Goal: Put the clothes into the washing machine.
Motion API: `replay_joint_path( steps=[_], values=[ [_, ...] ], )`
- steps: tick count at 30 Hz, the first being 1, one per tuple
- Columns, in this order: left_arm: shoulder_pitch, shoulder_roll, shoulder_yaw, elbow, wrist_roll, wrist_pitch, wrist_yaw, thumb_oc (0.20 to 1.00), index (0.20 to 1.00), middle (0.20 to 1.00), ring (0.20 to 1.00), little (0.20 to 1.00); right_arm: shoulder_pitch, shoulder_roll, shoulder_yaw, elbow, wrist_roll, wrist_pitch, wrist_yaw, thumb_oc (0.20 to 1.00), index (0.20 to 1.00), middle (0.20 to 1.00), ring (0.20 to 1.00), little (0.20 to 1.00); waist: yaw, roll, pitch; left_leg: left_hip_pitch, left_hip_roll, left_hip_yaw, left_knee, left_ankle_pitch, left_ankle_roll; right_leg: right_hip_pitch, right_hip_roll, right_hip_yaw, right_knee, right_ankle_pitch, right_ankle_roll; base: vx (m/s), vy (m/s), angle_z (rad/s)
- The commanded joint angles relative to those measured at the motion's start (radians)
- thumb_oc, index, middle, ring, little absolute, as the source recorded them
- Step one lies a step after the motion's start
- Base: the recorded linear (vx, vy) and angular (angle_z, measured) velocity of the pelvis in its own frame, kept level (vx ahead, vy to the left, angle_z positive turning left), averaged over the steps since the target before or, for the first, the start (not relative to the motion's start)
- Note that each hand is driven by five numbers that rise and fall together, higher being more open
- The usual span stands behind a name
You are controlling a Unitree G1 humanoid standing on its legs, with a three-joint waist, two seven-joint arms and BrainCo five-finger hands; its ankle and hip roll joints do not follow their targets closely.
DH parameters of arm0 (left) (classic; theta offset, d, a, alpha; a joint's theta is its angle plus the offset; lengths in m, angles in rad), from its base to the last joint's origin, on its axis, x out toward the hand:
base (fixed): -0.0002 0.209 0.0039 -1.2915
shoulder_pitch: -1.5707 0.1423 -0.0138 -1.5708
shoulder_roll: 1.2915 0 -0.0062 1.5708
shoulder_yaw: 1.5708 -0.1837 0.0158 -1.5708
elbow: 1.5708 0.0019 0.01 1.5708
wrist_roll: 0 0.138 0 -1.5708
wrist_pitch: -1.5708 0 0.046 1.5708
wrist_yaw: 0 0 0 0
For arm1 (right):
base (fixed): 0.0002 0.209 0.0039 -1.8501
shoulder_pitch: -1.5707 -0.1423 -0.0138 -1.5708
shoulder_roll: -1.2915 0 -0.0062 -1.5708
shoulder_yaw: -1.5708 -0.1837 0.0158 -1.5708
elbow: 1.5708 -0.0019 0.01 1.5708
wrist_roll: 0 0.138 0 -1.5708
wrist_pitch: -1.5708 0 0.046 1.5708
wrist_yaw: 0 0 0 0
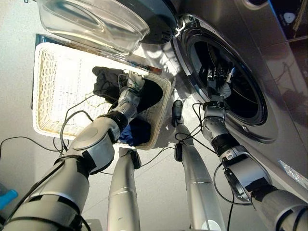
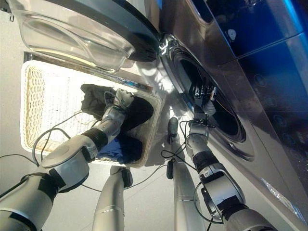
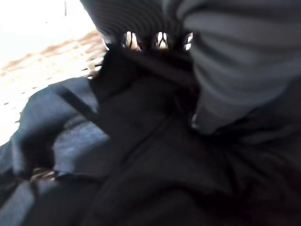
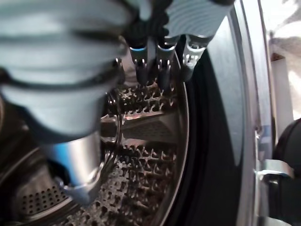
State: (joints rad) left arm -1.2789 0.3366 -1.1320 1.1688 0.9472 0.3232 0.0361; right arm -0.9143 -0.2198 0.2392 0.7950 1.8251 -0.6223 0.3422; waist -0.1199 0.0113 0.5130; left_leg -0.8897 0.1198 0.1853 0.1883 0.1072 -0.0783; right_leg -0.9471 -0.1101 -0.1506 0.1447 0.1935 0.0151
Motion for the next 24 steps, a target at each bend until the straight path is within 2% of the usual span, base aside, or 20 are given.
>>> replay_joint_path(
  steps=[1,3,4,5,6,7,8,10,11,12,14,16,19,21,24],
  values=[
    [0.045,0.077,0.017,0.131,-0.13,-0.019,0.114,0.2,0.2,0.2,0.2,0.2,-0.009,-0.003,-0.051,0.002,0.019,0.001,0.04,1.0,1.0,1.0,1.0,1.0,0.017,-0.005,0.007,0.006,-0.042,0.019,-0.081,0.057,-0.064,0.001,-0.015,-0.025,0.085,-0.017,0.159,0.0,0.0,0.0],
    [0.051,0.081,0.033,0.132,-0.212,-0.045,0.205,0.2,0.2,0.2,0.2,0.2,-0.004,-0.004,-0.05,0.006,0.024,0.003,0.037,1.0,1.0,1.0,1.0,1.0,0.02,-0.004,0.007,0.02,-0.044,0.015,-0.079,0.05,-0.065,0.015,-0.016,-0.024,0.088,-0.026,0.16,0.0,0.0,0.0],
    [0.051,0.081,0.033,0.132,-0.212,-0.045,0.205,0.2,0.2,0.2,0.2,0.2,-0.004,-0.004,-0.05,0.006,0.024,0.003,0.037,1.0,1.0,1.0,1.0,1.0,0.02,-0.004,0.007,0.02,-0.044,0.015,-0.079,0.05,-0.065,0.015,-0.016,-0.024,0.088,-0.026,0.16,0.0,0.0,0.0],
    [0.055,0.088,0.068,0.133,-0.383,-0.088,0.335,0.2,0.2,0.2,0.2,0.2,0.003,-0.006,-0.047,0.002,0.025,0.002,0.03,1.0,1.0,1.0,1.0,1.0,0.024,-0.002,0.007,0.031,-0.045,0.012,-0.078,0.051,-0.064,0.026,-0.016,-0.023,0.092,-0.031,0.157,0.0,0.0,0.0],
    [0.049,0.09,0.074,0.135,-0.402,-0.094,0.347,0.2,0.2,0.2,0.2,0.2,-0.003,-0.007,-0.047,0.001,0.025,0.002,0.028,1.0,1.0,1.0,1.0,1.0,0.025,-0.002,0.007,0.021,-0.045,0.012,-0.078,0.058,-0.063,0.016,-0.016,-0.023,0.091,-0.024,0.155,0.0,0.0,0.0],
    [0.065,0.095,0.122,0.139,-0.503,-0.151,0.434,0.2,0.2,0.2,0.2,0.2,0.012,-0.006,-0.045,-0.005,0.022,0.0,0.02,1.0,1.0,1.0,1.0,1.0,0.028,-0.001,0.007,0.039,-0.046,0.008,-0.075,0.052,-0.063,0.033,-0.015,-0.02,0.098,-0.035,0.154,0.0,0.0,0.0],
    [0.076,0.1,0.167,0.144,-0.572,-0.192,0.476,0.2,0.2,0.2,0.2,0.2,0.017,-0.006,-0.049,-0.006,0.015,0.004,0.013,1.0,1.0,1.0,1.0,1.0,0.031,-0.001,0.007,0.051,-0.047,0.005,-0.076,0.052,-0.063,0.044,-0.015,-0.02,0.101,-0.039,0.153,0.0,0.0,0.0],
    [0.103,0.106,0.256,0.145,-0.685,-0.269,0.534,0.2,0.2,0.2,0.2,0.2,0.031,-0.008,-0.052,-0.012,0.001,0.002,0.003,1.0,1.0,1.0,1.0,1.0,0.037,0.0,0.007,0.067,-0.049,0.0,-0.07,0.052,-0.061,0.059,-0.015,-0.021,0.112,-0.048,0.149,0.0,0.0,0.0],
    [0.1,0.108,0.268,0.143,-0.703,-0.286,0.547,0.2,0.2,0.2,0.2,0.2,0.026,-0.009,-0.053,-0.013,-0.004,0.0,0.001,1.0,1.0,1.0,1.0,1.0,0.037,0.0,0.007,0.059,-0.048,0.0,-0.07,0.059,-0.06,0.052,-0.014,-0.021,0.112,-0.041,0.147,0.0,0.0,0.0],
    [0.135,0.115,0.35,0.129,-0.741,-0.348,0.576,0.2,0.2,0.2,0.2,0.2,0.05,-0.006,-0.055,-0.032,-0.062,-0.01,-0.028,1.0,1.0,1.0,1.0,1.0,0.043,0.001,0.007,0.083,-0.05,-0.002,-0.064,0.052,-0.059,0.076,-0.014,-0.025,0.126,-0.058,0.145,0.0,0.0,0.0],
    [0.184,0.12,0.447,0.09,-0.781,-0.431,0.616,0.2,0.2,0.2,0.2,0.2,0.076,0.0,-0.05,-0.076,-0.141,-0.016,-0.093,1.0,1.0,1.0,1.0,1.0,0.049,0.001,0.007,0.102,-0.051,-0.006,-0.061,0.049,-0.056,0.094,-0.015,-0.028,0.136,-0.069,0.14,0.0,0.0,0.0],
    [0.21,0.126,0.498,0.065,-0.782,-0.484,0.652,0.2,0.2,0.2,0.2,0.2,0.093,0.0,-0.049,-0.102,-0.195,-0.016,-0.13,1.0,1.0,1.0,1.0,1.0,0.052,0.002,0.007,0.107,-0.052,-0.008,-0.059,0.052,-0.053,0.099,-0.015,-0.03,0.138,-0.069,0.137,0.0,0.0,0.0],
    [0.296,0.132,0.591,-0.052,-0.763,-0.578,0.737,0.2,0.2,0.2,0.2,0.2,0.166,0.005,-0.043,-0.174,-0.301,-0.017,-0.201,1.0,1.0,1.0,1.0,1.0,0.062,0.008,0.007,0.156,-0.054,-0.013,-0.062,0.034,-0.046,0.145,-0.021,-0.04,0.156,-0.101,0.131,-0.01,0.008,0.03],
    [0.337,0.128,0.625,-0.107,-0.747,-0.62,0.782,0.2,0.2,0.2,0.2,0.2,0.202,0.01,-0.042,-0.194,-0.336,-0.013,-0.227,1.0,1.0,1.0,1.0,1.0,0.067,0.01,0.007,0.178,-0.055,-0.018,-0.064,0.027,-0.041,0.164,-0.022,-0.043,0.165,-0.113,0.129,0.0,0.002,0.02],
    [0.368,0.12,0.654,-0.154,-0.743,-0.651,0.829,0.2,0.2,0.2,0.2,0.2,0.221,0.012,-0.039,-0.199,-0.355,-0.006,-0.248,1.0,1.0,1.0,1.0,1.0,0.073,0.014,0.007,0.19,-0.056,-0.021,-0.065,0.025,-0.035,0.171,-0.023,-0.047,0.173,-0.117,0.126,-0.01,0.0,0.08]
  ],
)
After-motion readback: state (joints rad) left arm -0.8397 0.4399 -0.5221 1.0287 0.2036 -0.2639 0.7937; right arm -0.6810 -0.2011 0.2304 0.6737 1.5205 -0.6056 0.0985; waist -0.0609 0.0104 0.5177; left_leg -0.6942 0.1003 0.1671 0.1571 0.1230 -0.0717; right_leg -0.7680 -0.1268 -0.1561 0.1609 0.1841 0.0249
